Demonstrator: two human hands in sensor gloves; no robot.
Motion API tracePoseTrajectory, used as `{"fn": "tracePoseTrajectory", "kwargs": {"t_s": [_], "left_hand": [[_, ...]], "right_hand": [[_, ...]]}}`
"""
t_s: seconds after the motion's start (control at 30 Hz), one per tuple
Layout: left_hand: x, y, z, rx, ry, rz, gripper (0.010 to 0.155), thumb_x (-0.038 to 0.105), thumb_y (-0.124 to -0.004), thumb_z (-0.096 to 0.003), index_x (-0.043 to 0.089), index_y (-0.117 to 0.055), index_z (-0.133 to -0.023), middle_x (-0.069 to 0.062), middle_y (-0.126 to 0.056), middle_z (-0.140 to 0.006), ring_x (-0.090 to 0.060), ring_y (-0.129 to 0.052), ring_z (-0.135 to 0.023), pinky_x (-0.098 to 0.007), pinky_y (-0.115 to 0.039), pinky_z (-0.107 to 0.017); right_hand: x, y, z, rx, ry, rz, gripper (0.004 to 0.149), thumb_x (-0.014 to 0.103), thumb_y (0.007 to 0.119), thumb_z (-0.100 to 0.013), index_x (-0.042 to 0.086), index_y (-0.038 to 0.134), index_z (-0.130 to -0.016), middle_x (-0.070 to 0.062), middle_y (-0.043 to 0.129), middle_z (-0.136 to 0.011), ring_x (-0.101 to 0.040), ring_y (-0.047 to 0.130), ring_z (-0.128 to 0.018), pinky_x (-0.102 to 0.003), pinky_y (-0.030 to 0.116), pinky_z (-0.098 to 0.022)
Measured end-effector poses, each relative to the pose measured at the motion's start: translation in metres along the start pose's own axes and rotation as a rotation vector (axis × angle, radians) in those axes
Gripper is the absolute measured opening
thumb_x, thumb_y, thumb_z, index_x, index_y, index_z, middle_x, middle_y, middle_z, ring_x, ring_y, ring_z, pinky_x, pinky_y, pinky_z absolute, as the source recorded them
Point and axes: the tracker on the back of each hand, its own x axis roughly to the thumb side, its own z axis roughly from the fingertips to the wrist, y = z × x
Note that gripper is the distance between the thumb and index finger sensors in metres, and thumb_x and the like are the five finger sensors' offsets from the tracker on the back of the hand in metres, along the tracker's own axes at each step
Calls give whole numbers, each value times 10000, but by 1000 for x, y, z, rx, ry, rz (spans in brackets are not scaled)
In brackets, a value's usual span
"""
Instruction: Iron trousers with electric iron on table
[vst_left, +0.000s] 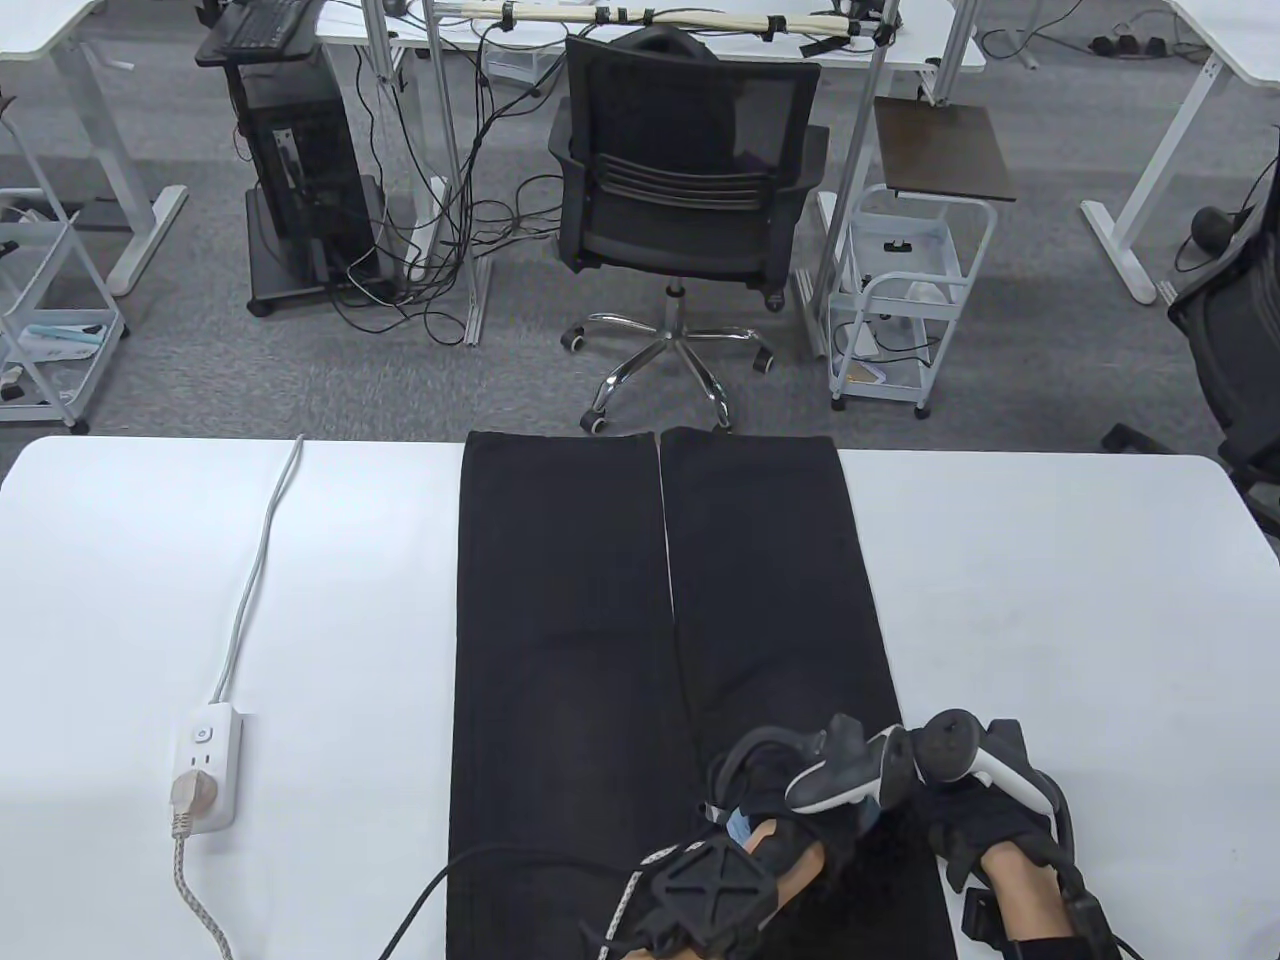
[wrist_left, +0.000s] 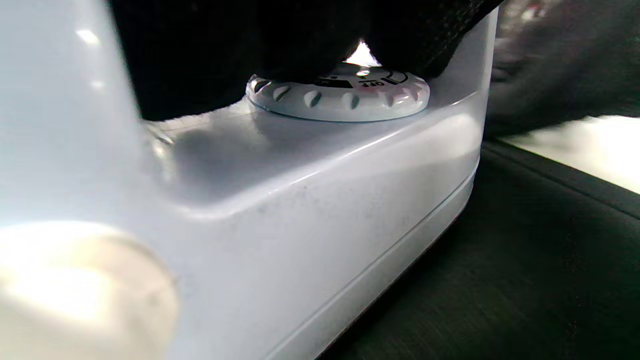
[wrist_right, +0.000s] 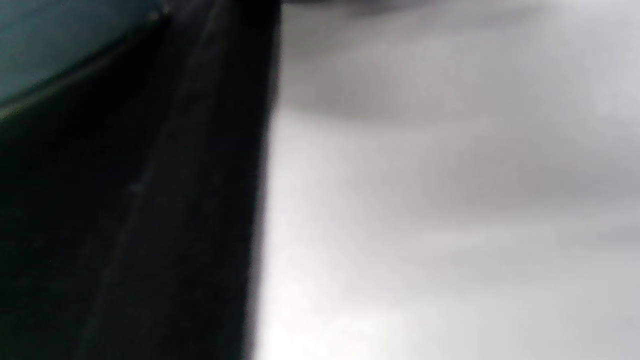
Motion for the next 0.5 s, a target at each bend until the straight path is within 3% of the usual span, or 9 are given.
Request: {"fn": "tracePoseTrajectory", "kwargs": {"t_s": [0.27,0.4,0.5], "left_hand": [[22,-14,45,-18,-110,-23,426,403,-780,-548,76,-736,-816,8,-939,-415,-165,-992,-306,-487,-863,-443],[18,-12,39,11,-108,-39,426,407,-783,-541,85,-743,-817,12,-943,-416,-164,-993,-305,-484,-865,-451],[9,-6,19,31,-44,-36,430,408,-780,-541,87,-739,-824,12,-940,-424,-164,-991,-315,-486,-860,-461]], "right_hand": [[0,0,0,-2,-1,1,660,351,461,-592,197,69,-1100,-213,-60,-1122,-568,7,-978,-786,246,-639],[0,0,0,-3,-1,2,659,351,462,-592,196,71,-1100,-215,-59,-1122,-569,10,-978,-785,246,-639],[0,0,0,-5,-1,3,659,352,461,-591,195,73,-1099,-216,-58,-1122,-566,12,-979,-786,248,-638]]}}
